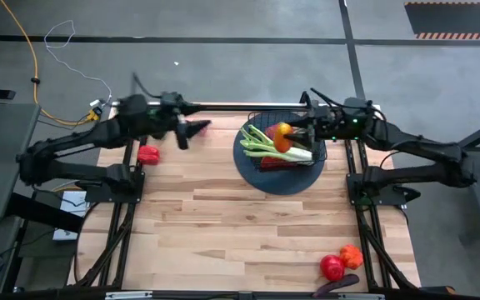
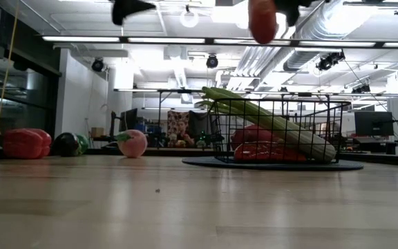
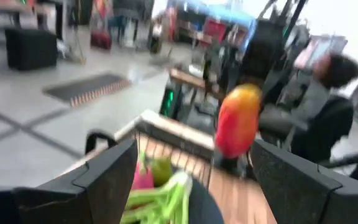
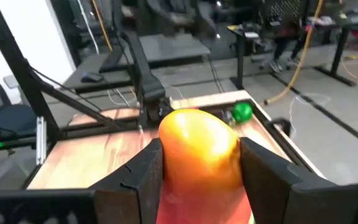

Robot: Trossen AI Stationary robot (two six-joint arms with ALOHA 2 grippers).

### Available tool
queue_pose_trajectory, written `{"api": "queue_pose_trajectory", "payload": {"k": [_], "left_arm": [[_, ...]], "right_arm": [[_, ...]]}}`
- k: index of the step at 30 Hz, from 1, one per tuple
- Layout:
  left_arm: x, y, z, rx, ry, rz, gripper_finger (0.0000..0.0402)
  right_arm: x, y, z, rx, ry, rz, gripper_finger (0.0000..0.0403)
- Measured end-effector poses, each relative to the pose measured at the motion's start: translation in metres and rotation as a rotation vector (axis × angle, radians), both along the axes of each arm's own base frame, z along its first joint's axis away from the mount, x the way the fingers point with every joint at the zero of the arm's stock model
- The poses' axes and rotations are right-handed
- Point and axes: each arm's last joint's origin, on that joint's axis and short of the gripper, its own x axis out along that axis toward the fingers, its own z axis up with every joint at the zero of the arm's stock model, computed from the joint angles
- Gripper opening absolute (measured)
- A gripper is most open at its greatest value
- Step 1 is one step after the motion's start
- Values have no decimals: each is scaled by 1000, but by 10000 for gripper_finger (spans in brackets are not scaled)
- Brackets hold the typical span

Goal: Build produce basket
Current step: Put the mango into the black wire basket

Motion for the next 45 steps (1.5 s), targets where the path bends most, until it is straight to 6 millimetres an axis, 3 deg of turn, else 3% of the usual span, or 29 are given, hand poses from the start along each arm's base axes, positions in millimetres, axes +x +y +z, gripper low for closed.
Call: {"api": "queue_pose_trajectory", "payload": {"k": [3,8,14,32,36,40,45], "left_arm": [[-19,-10,10,55,-71,15,303],[-32,-23,-14,26,-78,72,299],[-31,-34,-35,16,-77,23,290],[-28,-38,-32,106,-78,3,289],[-28,-38,-32,106,-78,3,289],[-28,-38,-32,106,-78,3,289],[-28,-38,-32,106,-78,5,289]], "right_arm": [[-13,4,1,9,26,-7,168],[-28,8,0,10,18,-34,168],[-31,9,1,-3,-6,-62,169],[-28,8,2,5,-22,-65,169],[-22,3,6,68,-12,-165,170],[-12,-7,15,-17,140,-262,170],[11,-34,6,-34,428,-333,170]]}}
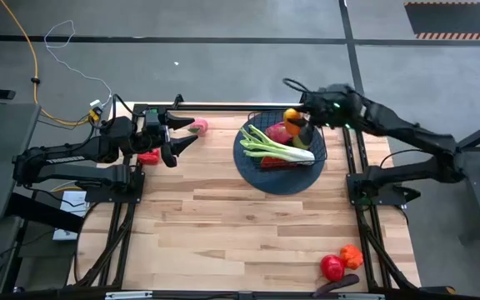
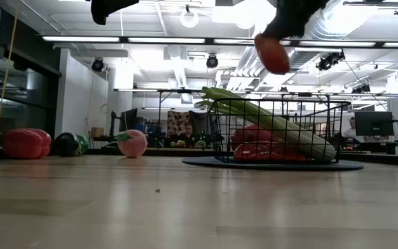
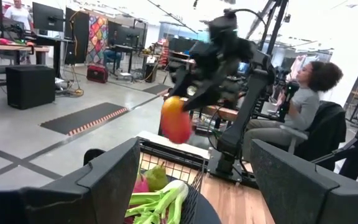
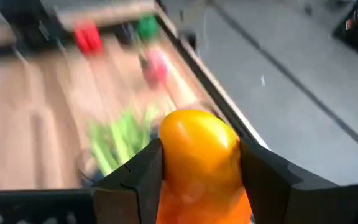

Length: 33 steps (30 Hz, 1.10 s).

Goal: Build produce basket
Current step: Put the mango into the black wire basket

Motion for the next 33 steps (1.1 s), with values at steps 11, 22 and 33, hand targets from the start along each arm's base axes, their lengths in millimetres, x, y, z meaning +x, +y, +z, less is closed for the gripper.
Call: {"api": "queue_pose_trajectory", "payload": {"k": [11,22,33], "left_arm": [[0,0,0,0,1,1,289],[0,0,0,0,1,1,289],[0,0,0,-7,-2,0,289]], "right_arm": [[44,-49,-78,134,332,242,170],[61,-56,-113,183,467,318,170],[59,-56,-115,223,498,218,248]]}}
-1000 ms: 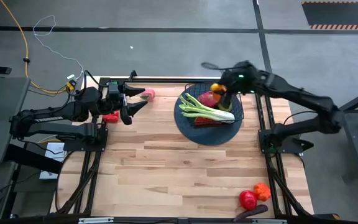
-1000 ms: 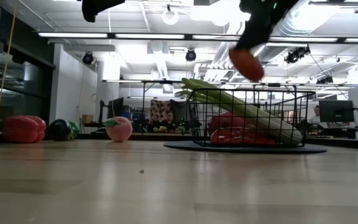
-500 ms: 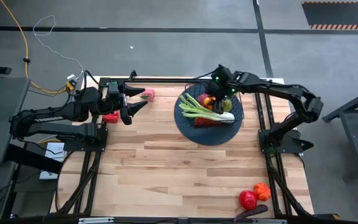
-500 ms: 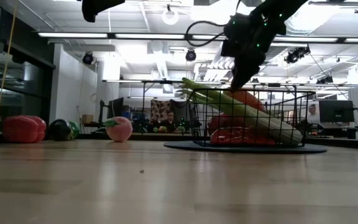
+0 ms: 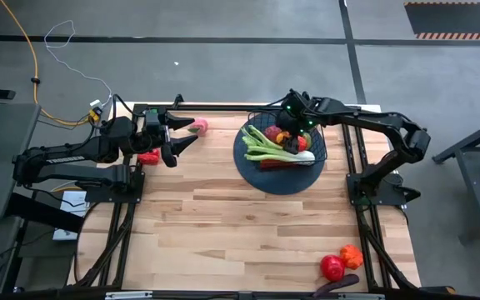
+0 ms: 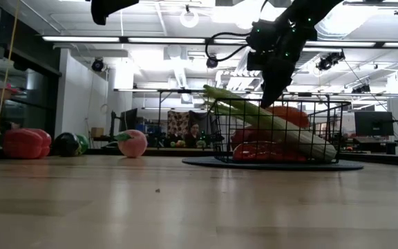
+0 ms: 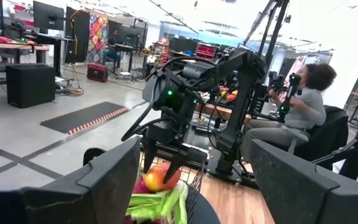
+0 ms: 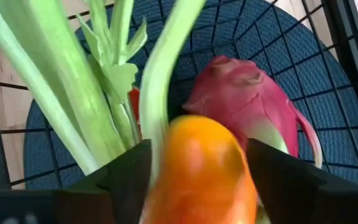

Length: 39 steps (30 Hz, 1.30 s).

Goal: Build produce basket
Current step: Put the mango into the black wire basket, then put the red bell pepper into the black wire basket

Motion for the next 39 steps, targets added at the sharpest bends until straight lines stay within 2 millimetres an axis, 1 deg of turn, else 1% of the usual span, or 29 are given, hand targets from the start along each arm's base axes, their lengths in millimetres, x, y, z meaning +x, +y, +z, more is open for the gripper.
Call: {"api": "queue_pose_trajectory", "payload": {"k": [3,5,8,11,14,18,21,23,28,30,32,34,35,39], "left_arm": [[0,0,0,0,0,1,289],[0,0,0,0,0,1,289],[0,0,0,0,0,2,289],[0,0,0,1,1,10,289],[0,0,0,12,5,14,289],[0,0,-1,-25,2,12,289],[0,1,-3,-49,12,11,289],[0,1,-4,-53,21,12,289],[0,0,-5,-55,29,1,289],[0,0,-5,-55,28,-2,289],[0,0,-5,-55,28,-2,289],[0,0,-5,-55,27,-4,289],[0,0,-4,-54,27,-5,289],[0,0,-4,-55,27,-5,289]], "right_arm": [[0,0,0,-1,3,-1,285],[-1,1,2,-4,-2,-1,303],[-3,2,7,-10,-21,-1,318],[-8,5,17,-23,-55,1,321],[-18,12,34,-4,-118,-40,321],[-39,26,62,66,-237,-87,321],[-52,42,82,128,-342,-83,321],[-59,54,95,139,-413,-74,320],[-61,81,129,94,-671,-3,320],[-58,89,137,54,-739,18,320],[-55,94,139,27,-763,28,320],[-50,97,136,18,-782,35,320],[-46,99,130,27,-798,38,320],[-34,105,87,107,-861,18,320]]}}
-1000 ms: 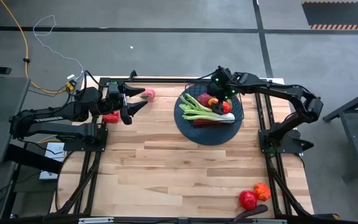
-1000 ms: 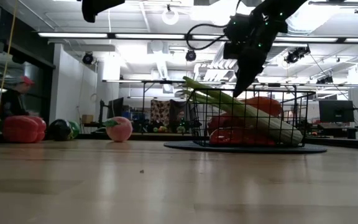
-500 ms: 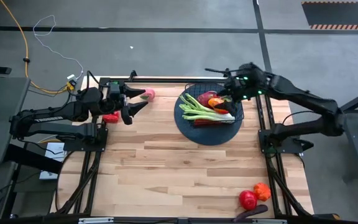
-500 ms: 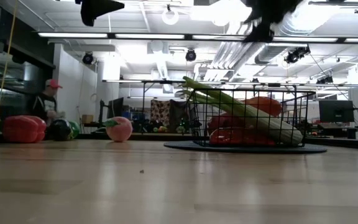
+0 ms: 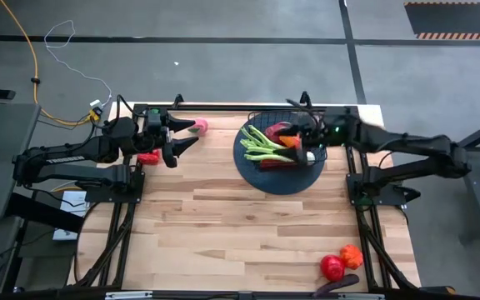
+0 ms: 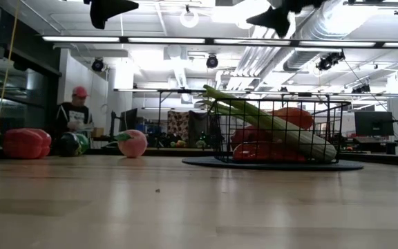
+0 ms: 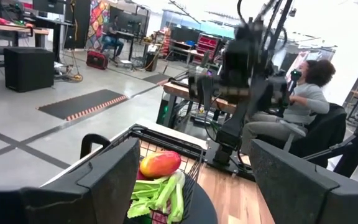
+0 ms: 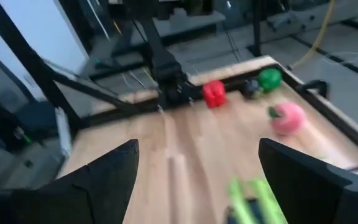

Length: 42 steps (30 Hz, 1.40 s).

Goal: Build produce basket
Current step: Put the red bell pepper into the black wire basket

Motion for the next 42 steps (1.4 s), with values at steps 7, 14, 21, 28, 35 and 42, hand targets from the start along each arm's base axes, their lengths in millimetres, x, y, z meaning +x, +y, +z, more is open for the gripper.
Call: {"api": "queue_pose_trajectory", "payload": {"k": [7,14,21,28,35,42], "left_arm": [[0,0,0,0,0,0,289],[0,0,0,0,-1,0,289],[0,0,0,-1,-1,-3,289],[0,0,0,-1,-1,-10,289],[-1,1,0,-36,-17,56,289],[-2,5,-4,-118,-6,101,307]], "right_arm": [[3,5,-24,49,-204,12,320],[3,5,-18,9,-275,17,320],[3,5,-18,-89,-274,26,320],[3,5,-18,-90,-274,26,320],[3,5,-18,-90,-274,26,320],[3,5,-18,-64,-273,24,320]]}}
